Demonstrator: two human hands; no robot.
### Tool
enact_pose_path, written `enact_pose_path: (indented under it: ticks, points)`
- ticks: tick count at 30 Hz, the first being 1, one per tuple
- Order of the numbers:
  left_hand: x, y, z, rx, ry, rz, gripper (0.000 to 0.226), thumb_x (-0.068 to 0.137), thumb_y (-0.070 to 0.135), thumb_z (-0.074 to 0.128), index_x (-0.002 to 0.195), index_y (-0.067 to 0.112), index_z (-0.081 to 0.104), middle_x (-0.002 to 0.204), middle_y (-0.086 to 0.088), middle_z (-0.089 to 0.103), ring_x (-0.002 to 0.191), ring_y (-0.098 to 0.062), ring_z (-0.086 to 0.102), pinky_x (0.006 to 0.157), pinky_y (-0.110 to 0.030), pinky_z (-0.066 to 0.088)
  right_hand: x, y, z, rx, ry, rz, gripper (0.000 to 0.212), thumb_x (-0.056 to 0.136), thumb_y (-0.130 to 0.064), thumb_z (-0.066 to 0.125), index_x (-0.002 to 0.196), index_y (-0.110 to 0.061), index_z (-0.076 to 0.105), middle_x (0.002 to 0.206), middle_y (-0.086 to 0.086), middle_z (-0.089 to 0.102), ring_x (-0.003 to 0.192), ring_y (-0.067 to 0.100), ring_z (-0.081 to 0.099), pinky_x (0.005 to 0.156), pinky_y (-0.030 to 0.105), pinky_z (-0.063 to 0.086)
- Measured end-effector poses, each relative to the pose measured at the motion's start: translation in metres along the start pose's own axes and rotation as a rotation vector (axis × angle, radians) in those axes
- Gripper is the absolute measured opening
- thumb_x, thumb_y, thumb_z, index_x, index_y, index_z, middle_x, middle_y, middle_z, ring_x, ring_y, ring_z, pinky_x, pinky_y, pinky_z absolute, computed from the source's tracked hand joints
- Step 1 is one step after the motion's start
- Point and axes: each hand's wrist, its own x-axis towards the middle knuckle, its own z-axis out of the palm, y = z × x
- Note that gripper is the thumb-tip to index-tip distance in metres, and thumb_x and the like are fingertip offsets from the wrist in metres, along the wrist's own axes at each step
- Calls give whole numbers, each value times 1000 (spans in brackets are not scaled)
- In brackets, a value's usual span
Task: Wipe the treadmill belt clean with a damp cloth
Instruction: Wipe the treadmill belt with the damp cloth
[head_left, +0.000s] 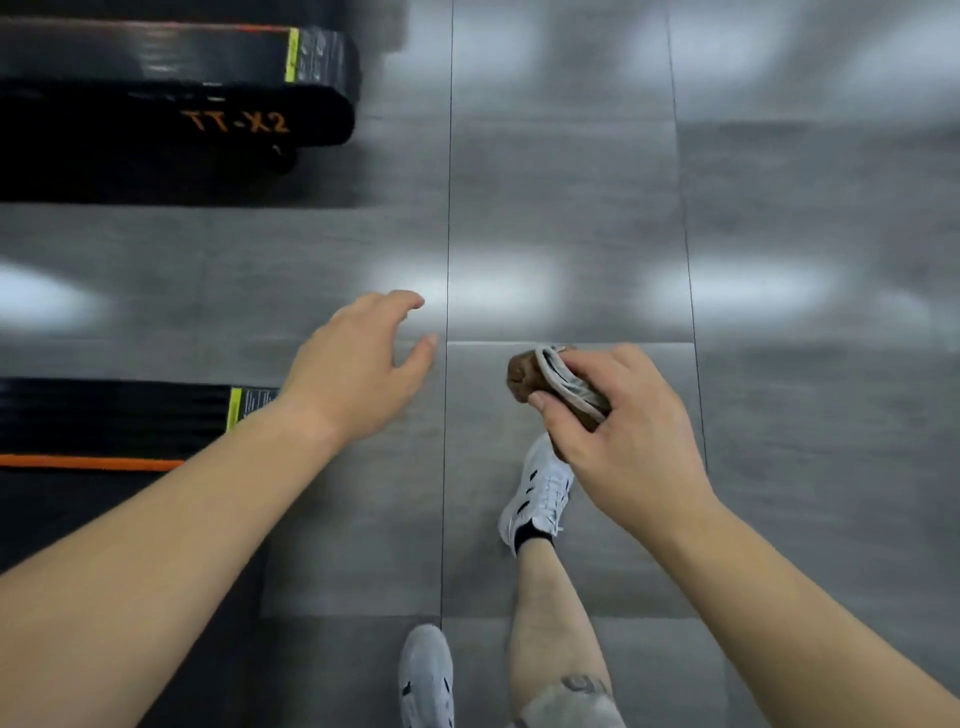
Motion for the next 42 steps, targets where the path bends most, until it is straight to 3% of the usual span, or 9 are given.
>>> enact_pose_path:
  ticks: [6,12,16,21,25,29,33,39,42]
  points:
    - [167,44,-32,-29,-5,-66,59,87,57,41,136,26,53,127,0,60,118,-24,57,93,-49,52,171,21,-51,0,-1,9,25,85,-33,72,110,-30,70,96,-11,58,94,6,54,78,7,36]
    - [312,79,-79,-43,-11,-105,60,86,54,43,137,24,54,128,-3,60,117,-27,58,97,-48,49,335,13,-93,-19,-34,-34,25,86,-31,74,110,-30,69,96,-11,59,94,7,55,79,21,41]
    - [417,73,-121,3,29,-105,49,97,50,51,139,25,53,130,-3,58,109,-29,60,97,-46,48,454,-7,-100,-29,-47,-88,26,86,-33,73,111,-30,69,98,-11,59,96,5,53,76,16,39]
    - [563,57,-165,-50,55,-92,46,98,44,55,140,23,52,135,-2,57,122,-25,56,100,-48,48,613,-31,-96,-65,-60,-104,25,86,-34,72,111,-29,70,96,-14,54,94,7,52,75,20,36]
    - [669,48,-207,-63,49,-147,46,100,44,52,141,25,50,137,1,56,123,-23,55,98,-47,49,735,-53,-92,-59,-103,-100,25,86,-32,72,111,-27,70,93,-15,52,91,5,51,75,5,33]
    - [764,44,-253,-61,25,-169,48,101,45,50,145,26,47,138,2,55,122,-22,55,99,-46,48,850,-78,-101,-55,-121,-121,24,86,-32,72,110,-28,70,95,-11,56,93,9,54,75,20,40]
    - [862,45,-299,-60,61,-190,48,100,45,49,144,26,47,139,4,54,121,-20,56,98,-43,48,967,-100,-113,-28,-114,-194,21,85,-29,74,106,-26,72,93,-5,59,91,7,53,77,11,39]
    - [1027,38,-364,-46,157,-260,46,99,44,51,142,26,50,132,3,56,120,-20,54,97,-42,48,1162,-122,-119,-13,-209,-299,25,84,-36,69,106,-26,73,91,-9,57,90,8,53,79,21,42]
    - [1115,28,-389,-63,152,-344,45,99,45,51,140,26,51,129,3,57,117,-20,56,95,-43,50,1267,-126,-116,-21,-267,-340,29,82,-37,68,106,-23,73,89,-5,56,87,8,51,77,12,38]
